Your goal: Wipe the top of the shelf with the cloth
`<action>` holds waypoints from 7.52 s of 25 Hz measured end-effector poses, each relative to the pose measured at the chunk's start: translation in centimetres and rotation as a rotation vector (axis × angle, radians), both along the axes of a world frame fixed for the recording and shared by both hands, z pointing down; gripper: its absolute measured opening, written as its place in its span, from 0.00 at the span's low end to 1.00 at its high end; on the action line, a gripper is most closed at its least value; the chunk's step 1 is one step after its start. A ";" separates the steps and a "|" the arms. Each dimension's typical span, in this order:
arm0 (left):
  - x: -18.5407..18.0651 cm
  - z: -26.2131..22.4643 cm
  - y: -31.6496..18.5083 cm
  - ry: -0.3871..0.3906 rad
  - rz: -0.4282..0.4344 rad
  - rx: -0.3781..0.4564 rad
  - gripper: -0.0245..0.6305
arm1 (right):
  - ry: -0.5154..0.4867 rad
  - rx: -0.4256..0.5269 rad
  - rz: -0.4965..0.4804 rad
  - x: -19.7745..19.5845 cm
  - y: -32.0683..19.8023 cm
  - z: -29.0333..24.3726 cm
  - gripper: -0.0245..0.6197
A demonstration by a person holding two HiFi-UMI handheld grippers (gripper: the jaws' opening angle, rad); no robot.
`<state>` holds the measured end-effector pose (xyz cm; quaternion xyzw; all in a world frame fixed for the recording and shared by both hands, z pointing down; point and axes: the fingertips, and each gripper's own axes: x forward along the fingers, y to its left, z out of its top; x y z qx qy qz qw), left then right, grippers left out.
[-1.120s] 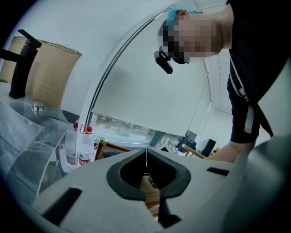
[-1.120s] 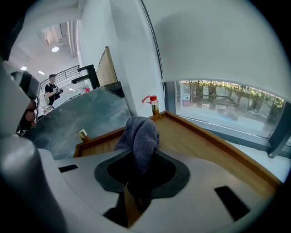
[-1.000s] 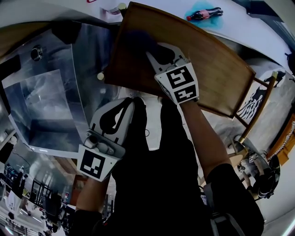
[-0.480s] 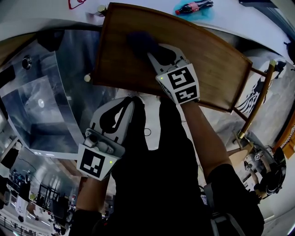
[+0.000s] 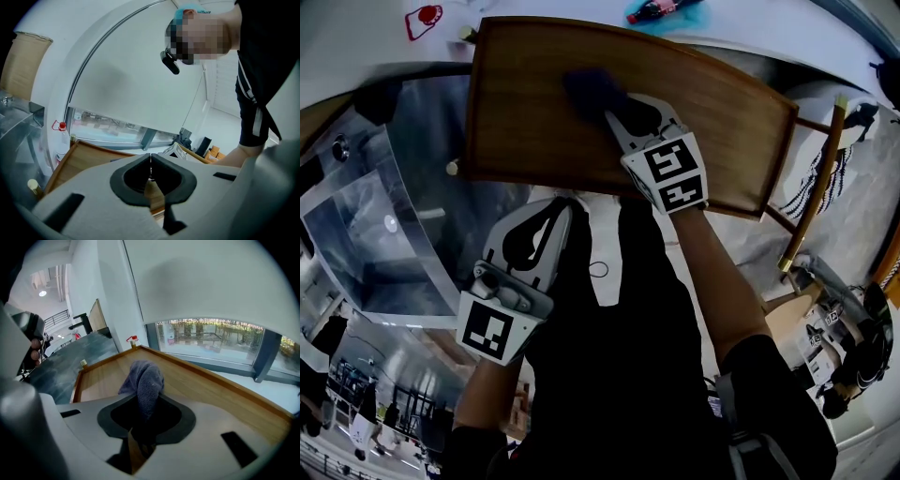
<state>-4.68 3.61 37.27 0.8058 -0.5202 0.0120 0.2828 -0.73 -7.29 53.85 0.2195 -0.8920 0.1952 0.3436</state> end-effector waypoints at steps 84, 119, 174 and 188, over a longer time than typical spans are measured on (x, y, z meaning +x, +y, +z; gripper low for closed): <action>6.0 -2.2 -0.2 -0.073 0.087 0.029 0.07 | 0.014 0.042 0.138 10.0 0.4 -3.1 0.18; -8.6 -2.9 6.9 -0.063 -0.107 0.056 0.07 | -0.014 -0.009 -0.253 -13.8 11.5 -1.0 0.18; 14.5 -2.9 0.3 -0.071 0.246 0.066 0.07 | 0.071 -0.013 0.169 18.1 6.4 -0.6 0.18; 20.0 -3.1 -1.6 -0.083 0.334 0.079 0.07 | 0.079 -0.006 0.268 24.8 5.5 -1.0 0.18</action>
